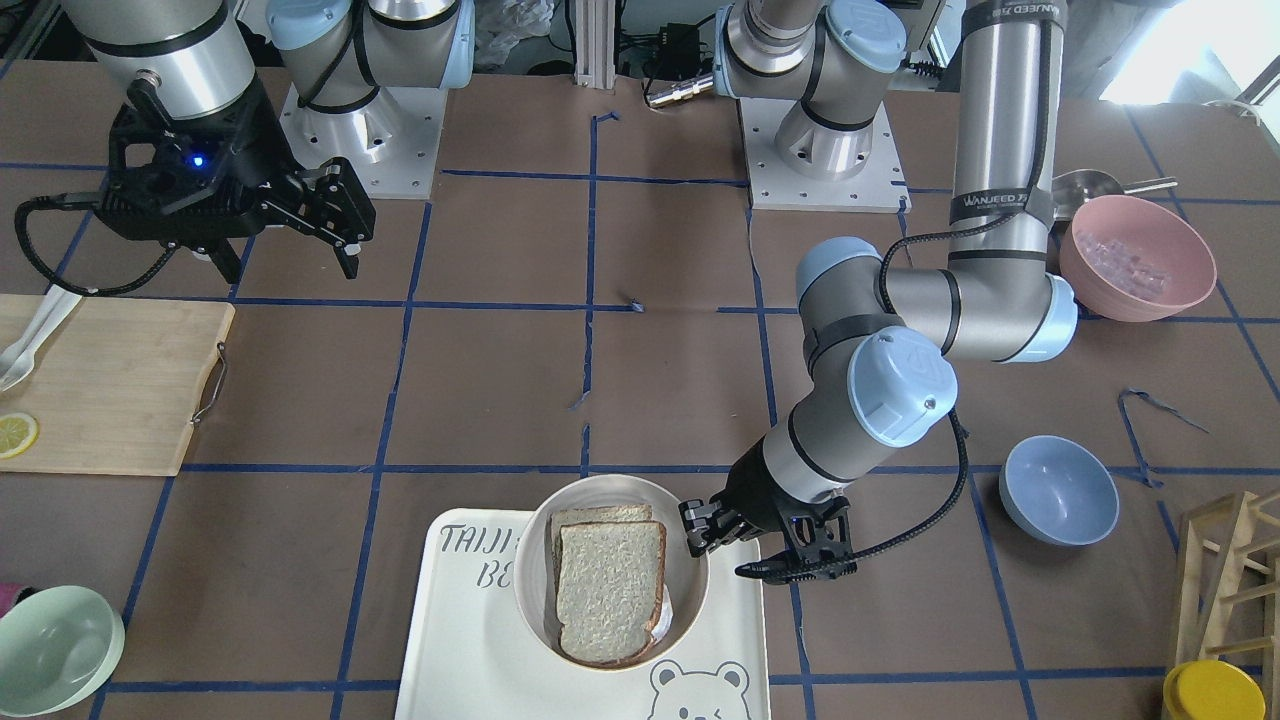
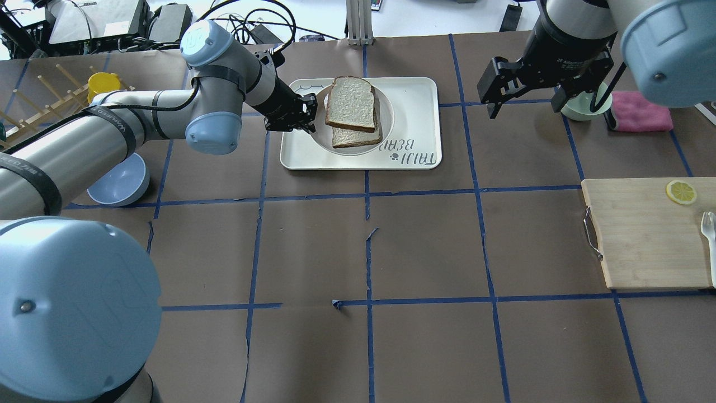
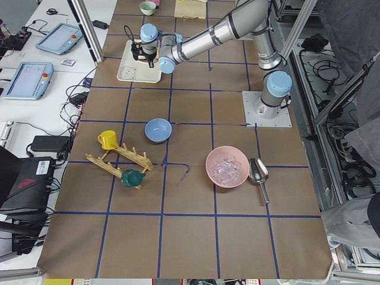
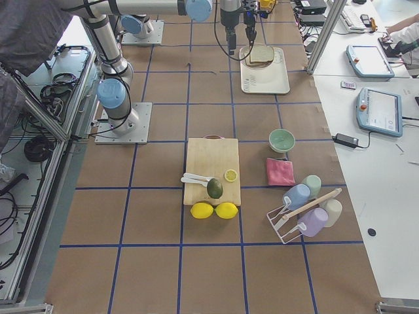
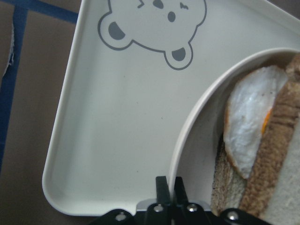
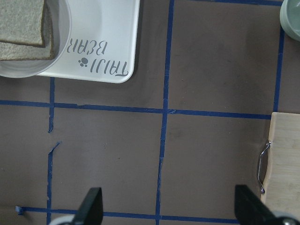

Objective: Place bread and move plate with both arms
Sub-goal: 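Slide the plate with the left gripper onto the cream tray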

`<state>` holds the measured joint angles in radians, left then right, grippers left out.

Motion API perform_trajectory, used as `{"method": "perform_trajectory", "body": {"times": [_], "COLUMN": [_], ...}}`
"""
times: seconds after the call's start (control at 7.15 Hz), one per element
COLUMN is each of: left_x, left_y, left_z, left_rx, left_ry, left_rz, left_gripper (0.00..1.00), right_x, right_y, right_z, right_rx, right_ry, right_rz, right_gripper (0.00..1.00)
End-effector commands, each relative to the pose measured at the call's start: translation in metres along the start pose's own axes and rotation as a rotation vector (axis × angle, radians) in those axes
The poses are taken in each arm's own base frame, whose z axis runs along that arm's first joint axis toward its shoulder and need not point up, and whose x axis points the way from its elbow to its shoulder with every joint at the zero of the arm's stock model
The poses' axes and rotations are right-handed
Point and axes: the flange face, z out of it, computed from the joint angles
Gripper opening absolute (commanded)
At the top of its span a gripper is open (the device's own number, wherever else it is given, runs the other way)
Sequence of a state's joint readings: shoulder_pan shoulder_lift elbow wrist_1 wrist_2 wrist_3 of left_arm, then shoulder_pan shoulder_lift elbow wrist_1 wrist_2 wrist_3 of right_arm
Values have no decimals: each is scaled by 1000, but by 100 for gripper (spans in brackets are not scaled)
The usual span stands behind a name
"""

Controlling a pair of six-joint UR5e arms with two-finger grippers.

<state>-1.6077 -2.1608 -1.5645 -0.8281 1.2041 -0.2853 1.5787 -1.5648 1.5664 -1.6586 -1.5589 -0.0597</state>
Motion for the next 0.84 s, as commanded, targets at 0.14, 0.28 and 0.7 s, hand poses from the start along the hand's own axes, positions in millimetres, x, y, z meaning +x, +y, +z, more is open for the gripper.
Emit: {"method": "perform_trajectory", "body": {"times": [0.14, 0.28, 0.7], "left_x": [-8, -9, 0], "left_y": [-9, -9, -7], "left_z": [27, 30, 12], "left_rx": [-27, -32, -9], "left_ry": [-8, -6, -5], "left_rz": [-14, -17, -39], "left_gripper": [0, 0, 100], "right_x": [0, -1, -1], "right_y": [0, 1, 1], "right_z": [0, 1, 1], "right_rx": [1, -2, 0], "right_ry": [0, -1, 0], "right_rz": [-1, -1, -1], "right_gripper": [100, 100, 100]}}
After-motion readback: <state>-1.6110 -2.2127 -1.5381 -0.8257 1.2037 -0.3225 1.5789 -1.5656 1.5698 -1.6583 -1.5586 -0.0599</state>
